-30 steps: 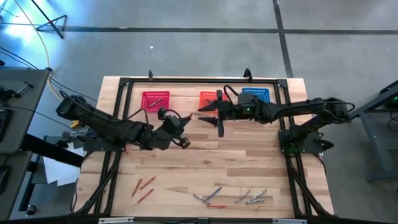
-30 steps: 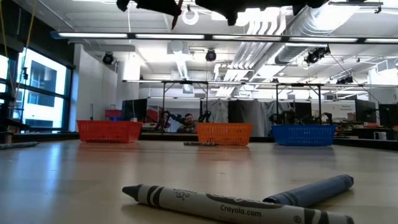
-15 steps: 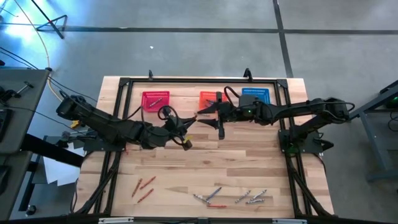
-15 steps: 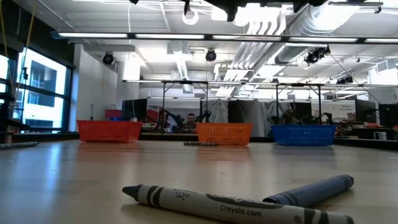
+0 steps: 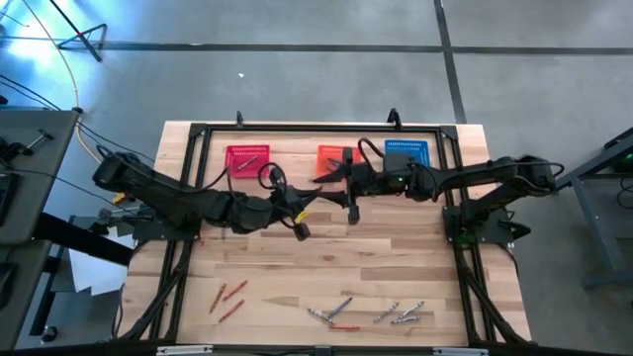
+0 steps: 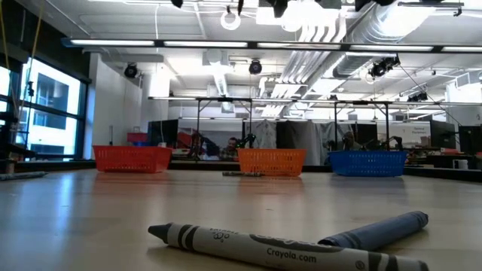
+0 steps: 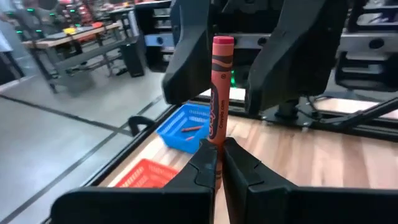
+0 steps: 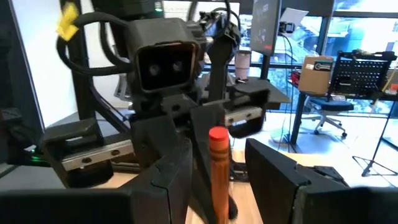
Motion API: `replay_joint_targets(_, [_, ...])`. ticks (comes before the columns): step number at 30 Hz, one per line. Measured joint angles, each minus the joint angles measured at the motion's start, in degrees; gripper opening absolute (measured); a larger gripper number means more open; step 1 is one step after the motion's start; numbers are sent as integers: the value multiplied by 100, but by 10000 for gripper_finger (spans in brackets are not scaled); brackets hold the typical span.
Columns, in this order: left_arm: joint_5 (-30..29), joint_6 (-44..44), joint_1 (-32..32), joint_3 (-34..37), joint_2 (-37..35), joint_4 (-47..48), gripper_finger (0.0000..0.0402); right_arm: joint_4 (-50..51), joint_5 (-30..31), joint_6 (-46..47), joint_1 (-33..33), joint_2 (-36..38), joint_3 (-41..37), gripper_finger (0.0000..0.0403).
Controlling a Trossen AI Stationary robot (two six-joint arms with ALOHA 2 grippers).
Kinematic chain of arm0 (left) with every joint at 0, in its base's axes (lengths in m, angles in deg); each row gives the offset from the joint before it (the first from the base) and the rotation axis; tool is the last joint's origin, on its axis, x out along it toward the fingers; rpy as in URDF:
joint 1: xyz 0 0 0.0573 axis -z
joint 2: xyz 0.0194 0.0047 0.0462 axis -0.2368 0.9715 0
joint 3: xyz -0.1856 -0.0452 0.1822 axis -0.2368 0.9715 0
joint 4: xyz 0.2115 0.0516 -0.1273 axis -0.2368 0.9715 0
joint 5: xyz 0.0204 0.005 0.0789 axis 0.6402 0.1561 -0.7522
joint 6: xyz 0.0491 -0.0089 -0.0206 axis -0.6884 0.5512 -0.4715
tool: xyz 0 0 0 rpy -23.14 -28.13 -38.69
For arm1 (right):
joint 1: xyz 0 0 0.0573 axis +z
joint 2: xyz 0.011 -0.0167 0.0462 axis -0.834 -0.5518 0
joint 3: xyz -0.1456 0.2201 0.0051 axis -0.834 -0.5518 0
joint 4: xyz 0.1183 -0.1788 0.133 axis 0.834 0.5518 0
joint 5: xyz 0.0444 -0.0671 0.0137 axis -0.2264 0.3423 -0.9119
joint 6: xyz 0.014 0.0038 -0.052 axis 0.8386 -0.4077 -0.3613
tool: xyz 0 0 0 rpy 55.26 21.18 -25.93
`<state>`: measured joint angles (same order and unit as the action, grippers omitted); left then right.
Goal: Sort crayons
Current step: Put the orange crayon into the blue bin
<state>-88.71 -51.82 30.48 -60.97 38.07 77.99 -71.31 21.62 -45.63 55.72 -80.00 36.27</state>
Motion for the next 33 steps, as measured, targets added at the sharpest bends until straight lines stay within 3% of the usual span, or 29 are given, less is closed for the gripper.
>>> replay_joint_targets(7, [85, -7, -66, 2, 15, -33, 0, 2, -22, -1, 33, 0, 0, 123])
replay_joint_targets(16, [92, -4, -59, 0, 15, -30, 0, 28, 10, -23, 30, 0, 0, 13])
replay_joint_targets(27, [90, 13, -59, 0, 15, -24, 3, 50, 14, 92, 29, 0, 0, 8])
replay_joint_targets(33, [92, 146, -59, 0, 15, -24, 34, 57, 17, 97, 30, 0, 0, 5])
